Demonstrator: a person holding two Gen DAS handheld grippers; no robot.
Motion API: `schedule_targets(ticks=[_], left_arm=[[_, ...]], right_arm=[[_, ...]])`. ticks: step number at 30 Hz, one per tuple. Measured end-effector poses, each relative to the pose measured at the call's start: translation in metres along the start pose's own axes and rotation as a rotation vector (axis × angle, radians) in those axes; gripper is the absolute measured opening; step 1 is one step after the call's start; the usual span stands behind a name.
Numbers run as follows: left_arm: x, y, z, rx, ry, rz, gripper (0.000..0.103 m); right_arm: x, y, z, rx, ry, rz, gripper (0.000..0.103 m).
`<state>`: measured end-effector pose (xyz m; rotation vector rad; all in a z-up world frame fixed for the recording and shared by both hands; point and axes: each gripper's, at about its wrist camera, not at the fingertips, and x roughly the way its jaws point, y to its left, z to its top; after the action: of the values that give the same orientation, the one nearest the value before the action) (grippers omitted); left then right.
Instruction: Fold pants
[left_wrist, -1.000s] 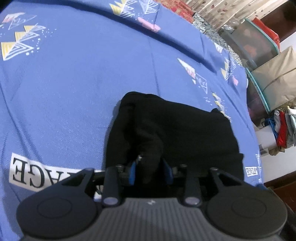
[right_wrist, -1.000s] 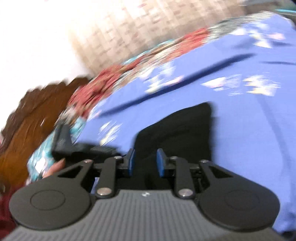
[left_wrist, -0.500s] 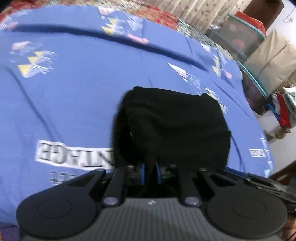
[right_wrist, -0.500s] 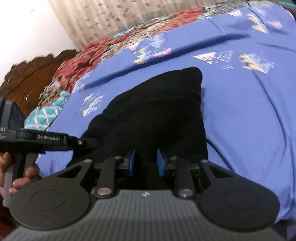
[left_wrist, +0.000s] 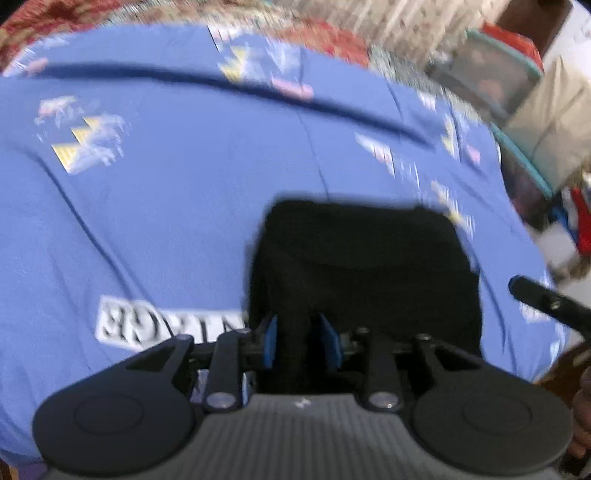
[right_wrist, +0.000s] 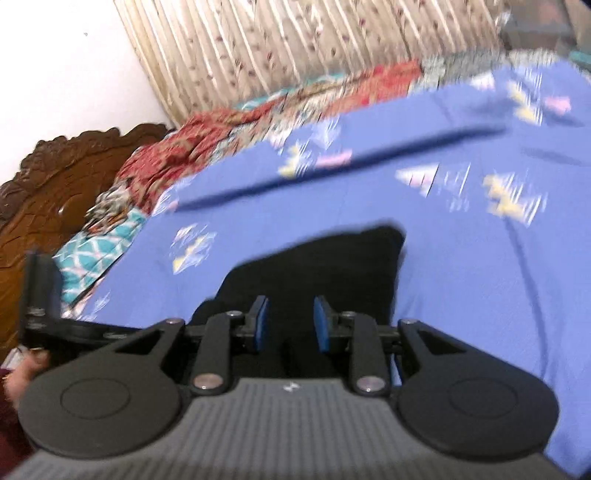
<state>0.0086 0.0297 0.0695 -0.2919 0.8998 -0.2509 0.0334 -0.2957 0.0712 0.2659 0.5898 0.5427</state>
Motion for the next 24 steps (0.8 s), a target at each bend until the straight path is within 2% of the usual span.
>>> schedule_targets(ticks=[3, 7, 9, 12, 13, 15, 16, 19, 24], left_arm=[[-0.013, -0.005, 0.020, -0.010, -0.075, -0.016, 0.026], [-0.001, -0.033, 0.037, 0.075, -0.085, -0.051, 0.025], [0.016, -0.043, 0.037, 0.120, -0.061, -0.047, 0.025], [0.054, -0.041, 0.033, 0.114, 0.032, -0.013, 0.023], [0.065, -0.038, 0.030, 0.110, 0.058, 0.003, 0.022], [0.086, -0.031, 0.019, 0.142, 0.078, 0.048, 0.015], [0.090, -0.029, 0.012, 0.179, 0.048, 0.055, 0.015], [0.091, -0.035, -0.001, 0.273, -0.017, 0.091, 0.014], [0.081, -0.037, 0.001, 0.267, -0.016, 0.084, 0.015]], right_arm=[[0.017, -0.005, 0.014, -0.010, -0.007, -0.016, 0.028], [0.052, -0.012, 0.021, 0.017, 0.035, 0.004, 0.028], [0.073, -0.013, 0.018, 0.018, 0.091, -0.014, 0.028], [0.107, -0.016, 0.002, -0.050, 0.218, -0.147, 0.028], [0.113, -0.023, -0.006, -0.032, 0.224, -0.160, 0.028], [0.111, -0.035, -0.007, 0.062, 0.217, -0.123, 0.029], [0.112, -0.038, -0.006, 0.084, 0.228, -0.116, 0.029], [0.113, -0.034, -0.009, 0.052, 0.230, -0.129, 0.028], [0.106, -0.035, -0.008, 0.056, 0.205, -0.116, 0.030]])
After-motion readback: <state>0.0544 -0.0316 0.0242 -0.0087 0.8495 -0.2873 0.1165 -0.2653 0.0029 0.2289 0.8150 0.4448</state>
